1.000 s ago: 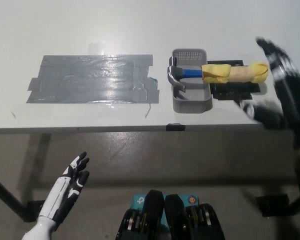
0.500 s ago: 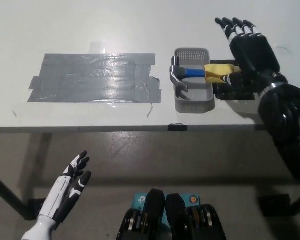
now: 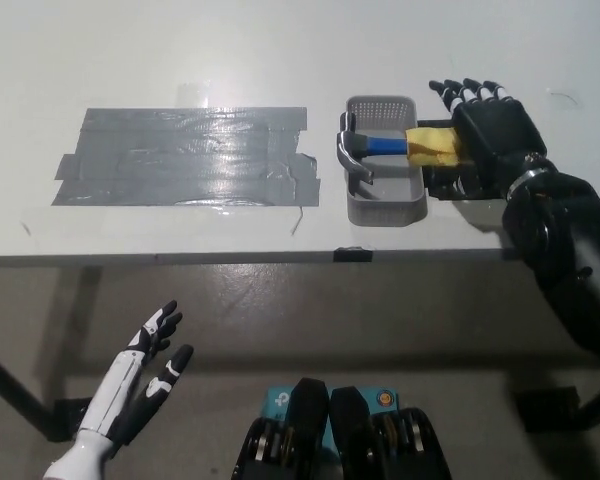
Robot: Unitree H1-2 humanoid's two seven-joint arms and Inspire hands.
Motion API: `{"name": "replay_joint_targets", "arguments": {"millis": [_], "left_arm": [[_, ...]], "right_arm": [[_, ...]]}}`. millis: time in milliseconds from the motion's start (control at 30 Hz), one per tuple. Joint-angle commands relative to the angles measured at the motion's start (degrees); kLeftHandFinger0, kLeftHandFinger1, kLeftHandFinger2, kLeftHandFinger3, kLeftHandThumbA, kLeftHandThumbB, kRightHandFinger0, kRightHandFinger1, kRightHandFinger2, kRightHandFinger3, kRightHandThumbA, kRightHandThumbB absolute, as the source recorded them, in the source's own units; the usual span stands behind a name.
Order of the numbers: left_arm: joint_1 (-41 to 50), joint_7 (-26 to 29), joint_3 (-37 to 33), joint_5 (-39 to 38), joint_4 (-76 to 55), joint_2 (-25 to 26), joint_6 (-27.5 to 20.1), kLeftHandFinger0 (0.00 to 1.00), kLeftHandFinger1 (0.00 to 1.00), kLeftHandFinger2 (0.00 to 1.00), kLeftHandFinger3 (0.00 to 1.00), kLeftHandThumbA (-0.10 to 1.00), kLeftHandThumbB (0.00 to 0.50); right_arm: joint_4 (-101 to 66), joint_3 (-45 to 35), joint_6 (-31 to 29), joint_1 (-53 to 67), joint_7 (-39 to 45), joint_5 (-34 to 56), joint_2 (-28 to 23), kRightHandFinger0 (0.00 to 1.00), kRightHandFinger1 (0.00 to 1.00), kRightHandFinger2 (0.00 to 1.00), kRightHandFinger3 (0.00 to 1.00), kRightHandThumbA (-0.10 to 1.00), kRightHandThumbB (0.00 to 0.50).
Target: The robot picks the hammer with right hand and hits the black area on the desk and places it back.
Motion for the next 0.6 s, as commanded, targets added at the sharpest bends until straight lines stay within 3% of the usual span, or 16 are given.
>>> {"name": "replay_joint_targets", "arguments": {"millis": [0, 567], "left_arm": [[-0.6, -0.9, 0.5, -0.3, -1.7, 0.7, -1.7, 1.00, 1.00, 1.00, 1.00, 0.88, 0.055], [-0.8, -1.4, 0.7, -0.3, -1.9, 0.9, -2.0, 1.00, 1.00, 1.00, 1.00, 0.86, 0.045]], "right_arm": [[1.1, 0.1, 0.7, -5.2, 1.4, 0.3, 0.0, 1.00, 1.00, 1.00, 1.00, 1.00, 0.480], [12.4, 1.2, -2.3, -9.8, -2.4, 1.6, 2.3, 1.00, 1.00, 1.00, 1.00, 1.00, 0.482]]}}
